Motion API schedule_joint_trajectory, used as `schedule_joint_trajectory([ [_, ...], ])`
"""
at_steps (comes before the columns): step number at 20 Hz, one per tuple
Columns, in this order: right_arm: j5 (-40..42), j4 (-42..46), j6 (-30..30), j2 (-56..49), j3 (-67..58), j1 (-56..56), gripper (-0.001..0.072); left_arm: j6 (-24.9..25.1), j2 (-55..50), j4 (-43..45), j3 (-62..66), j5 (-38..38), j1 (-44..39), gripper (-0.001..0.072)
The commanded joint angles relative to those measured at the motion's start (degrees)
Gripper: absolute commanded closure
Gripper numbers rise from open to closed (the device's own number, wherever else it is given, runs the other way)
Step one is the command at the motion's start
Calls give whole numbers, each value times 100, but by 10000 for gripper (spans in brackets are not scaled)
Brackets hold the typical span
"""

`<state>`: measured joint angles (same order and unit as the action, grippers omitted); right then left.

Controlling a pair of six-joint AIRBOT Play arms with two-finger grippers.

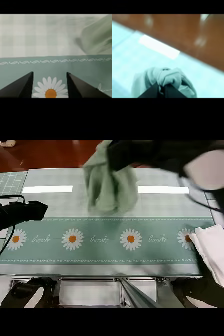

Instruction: Fold the shirts.

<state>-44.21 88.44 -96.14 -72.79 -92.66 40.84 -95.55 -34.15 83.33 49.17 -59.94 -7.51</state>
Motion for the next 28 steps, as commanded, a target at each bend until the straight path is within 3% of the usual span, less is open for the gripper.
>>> schedule_joint_trajectory([
  [1,286,-297,-623,-1128,-7,533,687,-35,33,-70,-11,-39,-2,201],
  [7,994,-2103,-708,-2638,-7,660,683,-35,28,-382,-334,-177,-2,201],
  [8,1019,-2100,-710,-2752,-7,627,530,-35,28,-525,-501,-179,-2,201],
  [9,1021,-2096,-704,-2782,-9,542,287,-35,28,-608,-651,-175,-2,200],
  [11,627,-2074,-586,-2660,-153,118,301,11,28,-476,-826,-197,4,201],
  [13,-273,-2006,-190,-2258,-358,-693,301,28,33,127,-686,-365,166,201],
  [16,-1834,-1491,151,-1320,-299,-2345,305,26,33,511,-409,-684,1084,200],
  [18,-2291,-1128,175,-691,317,-3331,305,37,11,-280,-682,-911,1875,201],
  [20,-2017,-1266,184,35,1674,-4236,305,654,-61,-1915,-1467,-1167,2439,200],
  [22,-1432,-1891,310,634,3130,-4887,305,1338,-164,-3735,-2465,-1226,2535,200],
  [24,-1049,-2730,767,968,4205,-5259,305,1746,-236,-4968,-3289,-894,2243,200],
  [28,-861,-3060,1128,999,4898,-5117,305,1799,-348,-5278,-3683,831,1145,200],
])
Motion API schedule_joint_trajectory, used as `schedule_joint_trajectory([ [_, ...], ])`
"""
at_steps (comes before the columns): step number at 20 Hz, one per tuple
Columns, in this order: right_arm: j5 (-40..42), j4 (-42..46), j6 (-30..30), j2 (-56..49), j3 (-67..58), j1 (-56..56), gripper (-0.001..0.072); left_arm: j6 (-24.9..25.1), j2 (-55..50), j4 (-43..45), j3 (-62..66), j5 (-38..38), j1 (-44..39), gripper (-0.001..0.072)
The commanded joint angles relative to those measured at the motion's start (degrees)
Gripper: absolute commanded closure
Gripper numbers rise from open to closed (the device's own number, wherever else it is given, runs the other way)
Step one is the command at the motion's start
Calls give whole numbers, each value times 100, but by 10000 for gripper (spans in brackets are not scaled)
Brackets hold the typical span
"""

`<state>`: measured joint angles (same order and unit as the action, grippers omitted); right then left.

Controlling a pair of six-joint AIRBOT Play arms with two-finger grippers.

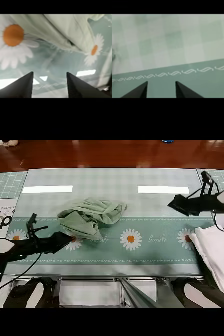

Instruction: Fold the shirts.

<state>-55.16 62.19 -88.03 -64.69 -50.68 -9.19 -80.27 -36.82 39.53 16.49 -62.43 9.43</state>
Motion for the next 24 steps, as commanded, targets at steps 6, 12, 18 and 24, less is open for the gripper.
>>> schedule_joint_trajectory([
  [6,597,-422,319,184,699,509,305,269,-1016,-1106,-282,2920,-2050,200],
  [12,710,-1047,442,-597,697,1202,305,271,-2087,-1036,525,3021,-2173,203],
  [18,1001,-2391,1123,-1355,614,1923,305,1097,-2238,-691,1394,1585,-1429,685],
  [24,929,-3027,1211,-2310,-350,2739,306,1128,-2238,-693,1493,1329,-1268,685],
])
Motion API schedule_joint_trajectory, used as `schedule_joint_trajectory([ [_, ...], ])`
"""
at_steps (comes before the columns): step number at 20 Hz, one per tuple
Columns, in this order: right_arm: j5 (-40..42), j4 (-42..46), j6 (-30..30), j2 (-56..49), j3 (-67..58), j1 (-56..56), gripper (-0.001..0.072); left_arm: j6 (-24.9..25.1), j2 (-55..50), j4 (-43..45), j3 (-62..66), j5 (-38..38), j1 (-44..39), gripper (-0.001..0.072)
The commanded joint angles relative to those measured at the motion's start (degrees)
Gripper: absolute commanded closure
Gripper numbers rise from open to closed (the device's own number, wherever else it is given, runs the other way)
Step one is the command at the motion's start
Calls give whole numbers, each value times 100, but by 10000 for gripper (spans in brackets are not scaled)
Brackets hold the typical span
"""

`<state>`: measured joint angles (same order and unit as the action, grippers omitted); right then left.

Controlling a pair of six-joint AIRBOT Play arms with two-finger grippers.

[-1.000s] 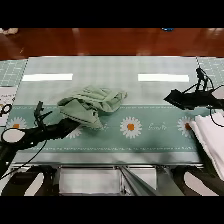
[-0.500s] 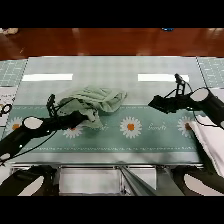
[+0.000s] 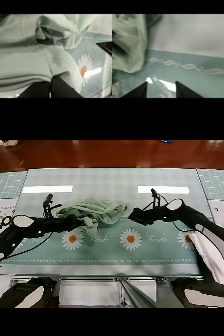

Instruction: Fold the shirts.

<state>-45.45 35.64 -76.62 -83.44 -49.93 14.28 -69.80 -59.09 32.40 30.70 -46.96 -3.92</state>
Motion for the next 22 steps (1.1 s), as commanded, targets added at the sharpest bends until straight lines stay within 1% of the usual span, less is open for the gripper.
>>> schedule_joint_trajectory([
  [1,-61,-372,2,-643,-636,538,306,81,-11,20,72,-219,68,685],
  [5,-81,-376,-249,-1281,-1357,868,306,76,-11,11,76,-219,70,685],
  [9,-133,-382,-485,-1569,-1690,903,321,79,-11,11,76,-216,68,685],
  [10,-107,-389,-501,-1569,-1690,903,348,76,-11,13,76,-214,70,685],
  [11,-103,-391,-507,-1569,-1690,903,405,79,-11,11,76,-214,68,685],
  [18,-173,-382,-815,-1718,-1692,905,411,76,-11,11,76,-216,68,685],
  [19,-181,-389,-887,-1764,-1692,905,433,76,-11,11,76,-216,68,685],
  [21,-131,-431,-737,-1775,-1692,903,675,76,-11,11,76,-216,68,685],
  [22,-157,-522,-533,-1775,-1725,903,686,79,-11,11,79,-216,72,685],
])
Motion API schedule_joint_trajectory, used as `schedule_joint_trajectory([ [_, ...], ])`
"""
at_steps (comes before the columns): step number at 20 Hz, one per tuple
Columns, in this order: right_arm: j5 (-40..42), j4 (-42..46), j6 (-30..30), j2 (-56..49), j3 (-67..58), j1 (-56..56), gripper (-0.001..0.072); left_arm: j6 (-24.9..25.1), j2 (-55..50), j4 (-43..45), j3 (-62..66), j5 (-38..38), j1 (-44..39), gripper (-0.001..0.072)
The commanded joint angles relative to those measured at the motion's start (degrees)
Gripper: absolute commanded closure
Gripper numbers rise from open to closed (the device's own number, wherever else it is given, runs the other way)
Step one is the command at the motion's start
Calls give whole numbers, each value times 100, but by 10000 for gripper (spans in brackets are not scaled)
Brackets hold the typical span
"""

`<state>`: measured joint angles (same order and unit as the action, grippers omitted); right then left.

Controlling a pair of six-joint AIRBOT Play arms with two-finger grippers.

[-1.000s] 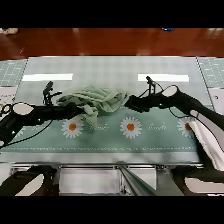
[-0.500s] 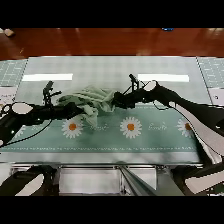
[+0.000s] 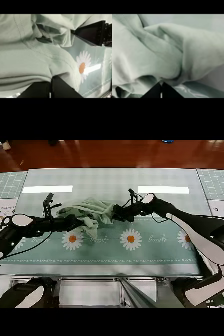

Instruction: Fold the shirts.

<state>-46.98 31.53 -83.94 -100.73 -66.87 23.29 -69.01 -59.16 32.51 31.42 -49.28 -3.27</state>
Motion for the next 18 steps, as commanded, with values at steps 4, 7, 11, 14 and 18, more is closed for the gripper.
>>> schedule_joint_trajectory([
  [4,-389,297,531,337,-542,-131,687,144,286,7,575,-494,533,685],
  [7,-223,1338,328,1266,-1263,-450,687,146,896,4,1709,-885,1482,685],
  [11,-391,3895,-699,2415,-3171,-610,687,-98,1311,-9,3676,-916,2461,685],
  [14,-791,4787,-702,3274,-4181,-610,687,-111,1329,-4,5132,-1353,2769,685],
  [18,-1207,5709,-684,4638,-4400,-610,687,-116,1502,4,6277,-1764,2865,685],
])
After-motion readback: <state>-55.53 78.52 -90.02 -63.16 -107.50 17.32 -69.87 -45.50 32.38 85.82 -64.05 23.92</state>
